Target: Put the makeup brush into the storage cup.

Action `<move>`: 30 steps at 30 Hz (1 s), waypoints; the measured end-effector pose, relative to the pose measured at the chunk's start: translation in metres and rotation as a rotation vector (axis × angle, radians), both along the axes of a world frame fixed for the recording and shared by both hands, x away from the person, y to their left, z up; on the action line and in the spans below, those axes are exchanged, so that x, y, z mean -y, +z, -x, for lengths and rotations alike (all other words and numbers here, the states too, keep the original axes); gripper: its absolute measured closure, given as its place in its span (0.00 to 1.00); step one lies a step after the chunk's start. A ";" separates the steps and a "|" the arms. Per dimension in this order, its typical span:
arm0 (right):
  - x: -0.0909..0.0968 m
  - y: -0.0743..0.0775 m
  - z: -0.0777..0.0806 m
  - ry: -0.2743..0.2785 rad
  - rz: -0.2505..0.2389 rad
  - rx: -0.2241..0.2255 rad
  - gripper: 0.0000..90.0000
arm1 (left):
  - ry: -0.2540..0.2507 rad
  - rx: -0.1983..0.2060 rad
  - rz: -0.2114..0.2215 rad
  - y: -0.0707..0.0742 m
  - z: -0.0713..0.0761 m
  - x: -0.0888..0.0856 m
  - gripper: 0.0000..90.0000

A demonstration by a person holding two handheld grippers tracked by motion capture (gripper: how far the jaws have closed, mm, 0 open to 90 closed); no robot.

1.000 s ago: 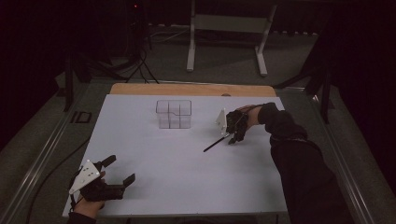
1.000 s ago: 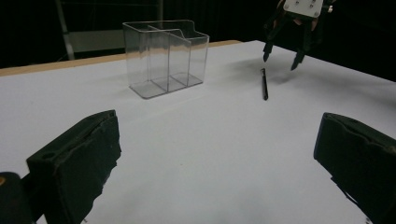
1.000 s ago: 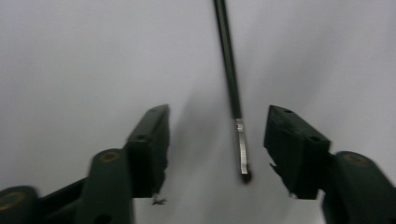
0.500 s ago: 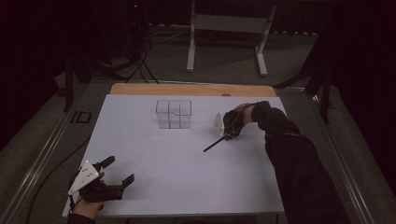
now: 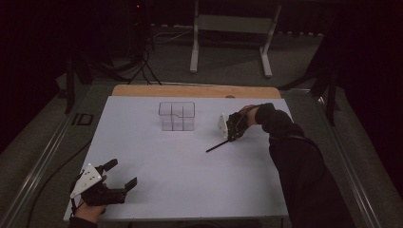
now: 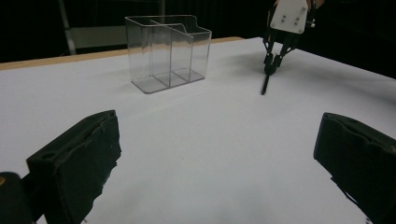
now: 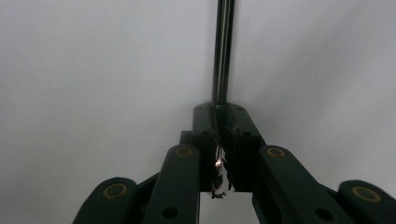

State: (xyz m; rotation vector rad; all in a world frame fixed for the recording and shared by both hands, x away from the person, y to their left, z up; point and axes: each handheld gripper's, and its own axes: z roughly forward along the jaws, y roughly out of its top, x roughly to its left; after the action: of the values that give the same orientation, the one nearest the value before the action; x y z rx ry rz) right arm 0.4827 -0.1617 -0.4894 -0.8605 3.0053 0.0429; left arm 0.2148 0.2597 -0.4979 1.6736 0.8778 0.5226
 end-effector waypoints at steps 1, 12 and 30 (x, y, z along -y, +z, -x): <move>0.001 0.003 -0.001 -0.015 -0.011 0.002 0.93 | 0.001 0.000 0.002 0.000 0.000 0.000 0.02; 0.007 0.028 0.013 -0.327 -0.027 -0.108 0.93 | -0.008 0.000 -0.004 0.001 0.000 0.001 0.02; 0.008 0.043 0.039 -0.541 -0.032 -0.143 0.93 | -0.048 -0.016 -0.047 0.000 -0.008 0.012 0.02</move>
State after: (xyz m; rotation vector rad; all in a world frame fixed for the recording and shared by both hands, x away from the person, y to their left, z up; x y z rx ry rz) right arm 0.4438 -0.1699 -0.4463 -0.0216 3.2433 0.1484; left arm 0.2233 0.2477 -0.4977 1.7393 0.8406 0.5013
